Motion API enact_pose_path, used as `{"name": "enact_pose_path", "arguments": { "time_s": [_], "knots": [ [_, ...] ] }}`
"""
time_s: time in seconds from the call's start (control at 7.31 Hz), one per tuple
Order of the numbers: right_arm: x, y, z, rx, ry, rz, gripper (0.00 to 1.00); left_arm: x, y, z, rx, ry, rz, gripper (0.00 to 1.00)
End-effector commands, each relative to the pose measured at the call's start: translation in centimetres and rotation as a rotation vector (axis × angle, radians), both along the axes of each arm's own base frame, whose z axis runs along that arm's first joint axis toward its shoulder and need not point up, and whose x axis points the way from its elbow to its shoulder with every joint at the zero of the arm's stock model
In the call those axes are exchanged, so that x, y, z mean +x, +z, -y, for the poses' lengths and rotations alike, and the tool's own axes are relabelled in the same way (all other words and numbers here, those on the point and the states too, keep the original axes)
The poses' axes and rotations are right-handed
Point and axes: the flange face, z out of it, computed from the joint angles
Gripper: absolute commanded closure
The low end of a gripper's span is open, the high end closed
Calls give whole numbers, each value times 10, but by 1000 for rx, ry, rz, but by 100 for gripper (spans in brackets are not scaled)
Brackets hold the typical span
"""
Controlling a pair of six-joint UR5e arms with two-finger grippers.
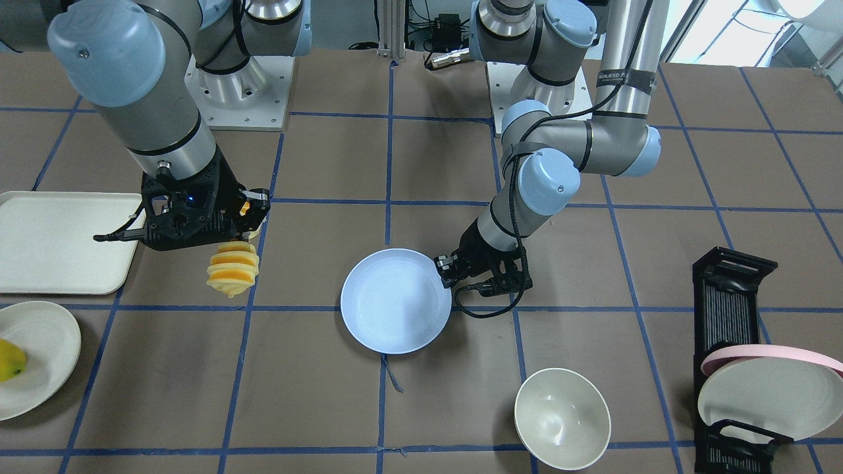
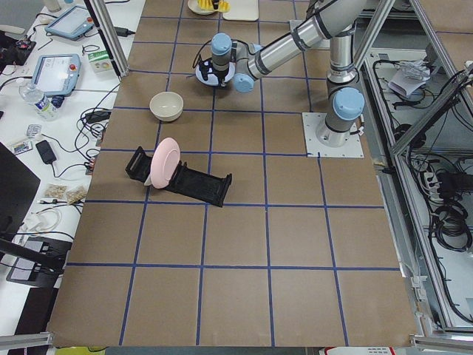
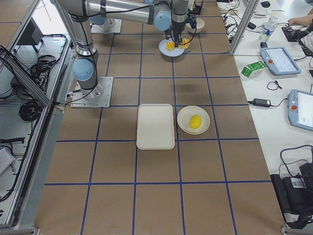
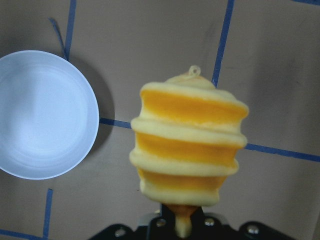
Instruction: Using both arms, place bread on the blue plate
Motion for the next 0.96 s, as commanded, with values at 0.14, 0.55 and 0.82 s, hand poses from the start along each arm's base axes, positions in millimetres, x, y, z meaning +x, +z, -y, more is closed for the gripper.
{"name": "enact_pose_path", "arguments": {
  "time_s": [0.14,0.55,0.82],
  "knots": [
    [9,-5,-6,20,-21,54,100,-3,21,8,-61,-3,5,0],
    [58,-77,10,32,-180,89,100,-1,93,27,-139,-63,83,0],
    [131,-129,15,-11,-223,110,100,10,160,21,-108,-114,194,0]
  ]
}}
